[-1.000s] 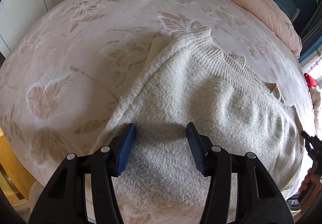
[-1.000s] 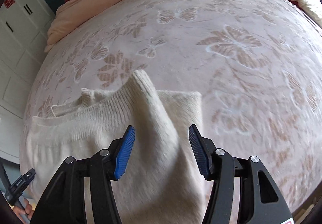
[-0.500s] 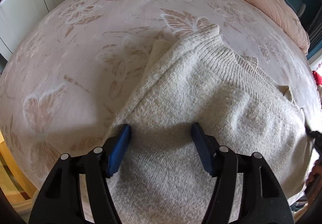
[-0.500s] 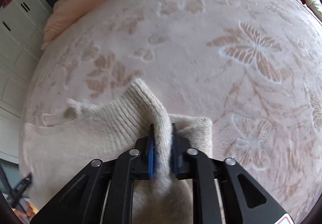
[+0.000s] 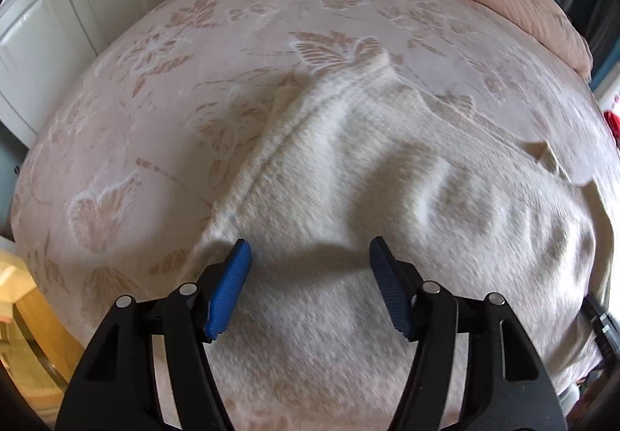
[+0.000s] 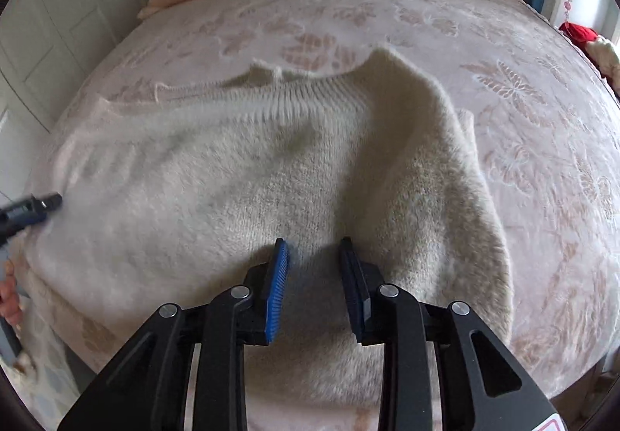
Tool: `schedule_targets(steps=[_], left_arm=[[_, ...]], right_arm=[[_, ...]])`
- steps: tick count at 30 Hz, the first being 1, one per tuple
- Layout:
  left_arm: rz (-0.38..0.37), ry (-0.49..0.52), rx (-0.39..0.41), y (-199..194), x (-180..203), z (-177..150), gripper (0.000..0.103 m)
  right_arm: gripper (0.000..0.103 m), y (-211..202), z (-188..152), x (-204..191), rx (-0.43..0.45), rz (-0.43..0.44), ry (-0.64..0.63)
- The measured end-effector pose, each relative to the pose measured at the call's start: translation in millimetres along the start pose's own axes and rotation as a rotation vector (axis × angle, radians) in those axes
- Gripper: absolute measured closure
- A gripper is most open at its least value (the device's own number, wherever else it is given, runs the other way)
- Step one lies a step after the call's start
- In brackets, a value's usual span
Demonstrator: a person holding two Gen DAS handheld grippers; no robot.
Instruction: Fold small clothes
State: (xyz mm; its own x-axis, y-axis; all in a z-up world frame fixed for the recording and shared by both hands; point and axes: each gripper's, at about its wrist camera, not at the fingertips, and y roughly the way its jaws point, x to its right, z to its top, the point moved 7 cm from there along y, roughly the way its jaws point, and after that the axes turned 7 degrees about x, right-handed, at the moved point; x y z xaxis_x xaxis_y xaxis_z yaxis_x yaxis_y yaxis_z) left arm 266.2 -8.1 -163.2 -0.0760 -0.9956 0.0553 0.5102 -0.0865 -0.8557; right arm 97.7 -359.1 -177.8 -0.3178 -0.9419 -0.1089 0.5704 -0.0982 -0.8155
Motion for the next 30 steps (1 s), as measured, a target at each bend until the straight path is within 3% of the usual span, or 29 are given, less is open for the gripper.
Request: schedule_targets(steps=[2,4,7,8,11,14,15,17,19,21,24,25,26,27,28,29,30], left_arm=[[-0.014,0.004,0.003,-6.6,3.9,-2.8,0.042],[-0.016,0.010,0.004,-12.4,7.9,-6.6,0.042],[-0.021,0.019,0.008,-18.2,12.5,-10.7,0.042],[-0.022,0.021,0.007,-20.0,13.5,-12.2,0.042],[-0.023,0.026,0.009,-25.7,13.9,-17.1,0.042],[-0.030,0.002,-0.001,-28.4,7.1,-21.8,0.041],[-0.042,-0.026,-0.003,-30.4,3.3,-23.3,0.041],[-0.093,-0.120,0.002,-37.1,-9.4,-26.8,0.041],[-0.133,-0.228,-0.005,-41.6,-26.7,-33.0,0.041],[-0.153,-0.324,-0.009,-43.6,-43.8,-38.7,0.041],[-0.152,-0.427,-0.023,-41.3,-64.2,-48.2,0.036],[-0.141,-0.445,-0.044,-36.1,-68.5,-52.4,0.036],[-0.145,-0.462,-0.062,-31.8,-70.1,-54.8,0.040],[-0.166,-0.479,-0.079,-27.3,-69.4,-56.8,0.058],[-0.178,-0.482,-0.102,-22.1,-67.8,-57.0,0.067],[-0.173,-0.468,-0.104,-21.3,-67.2,-54.4,0.084],[-0.178,-0.459,-0.090,-25.1,-66.3,-50.1,0.087]], right_arm=[[0.074,-17.8,5.9,-0.2,0.035,0.028,0.017],[0.071,-26.6,6.2,6.8,0.053,-0.003,0.003],[0.070,-20.8,-9.6,33.8,0.013,-0.069,0.044],[0.075,-16.4,-20.5,49.0,-0.013,-0.079,0.094],[0.077,-18.7,-37.1,71.5,-0.015,0.011,0.240],[0.075,-28.9,-34.6,73.0,-0.009,0.010,0.259],[0.073,-32.9,-32.2,73.0,-0.004,0.002,0.253],[0.052,-42.3,-27.4,74.7,0.020,-0.011,0.247],[0.044,-48.0,-28.9,85.5,0.045,-0.042,0.264],[0.043,-45.3,-38.8,98.7,0.024,-0.051,0.307],[0.043,-36.5,-55.4,108.2,-0.019,0.035,0.417],[0.049,-32.8,-58.0,108.1,-0.028,0.064,0.442],[0.081,-26.6,-59.5,106.1,-0.038,0.094,0.454],[0.084,-22.6,-58.1,103.4,-0.045,0.110,0.451],[0.088,-23.5,-54.4,101.9,-0.041,0.108,0.448],[0.091,-34.9,-41.8,98.7,0.007,0.130,0.449],[0.092,-45.9,-33.2,96.0,0.045,0.150,0.450]])
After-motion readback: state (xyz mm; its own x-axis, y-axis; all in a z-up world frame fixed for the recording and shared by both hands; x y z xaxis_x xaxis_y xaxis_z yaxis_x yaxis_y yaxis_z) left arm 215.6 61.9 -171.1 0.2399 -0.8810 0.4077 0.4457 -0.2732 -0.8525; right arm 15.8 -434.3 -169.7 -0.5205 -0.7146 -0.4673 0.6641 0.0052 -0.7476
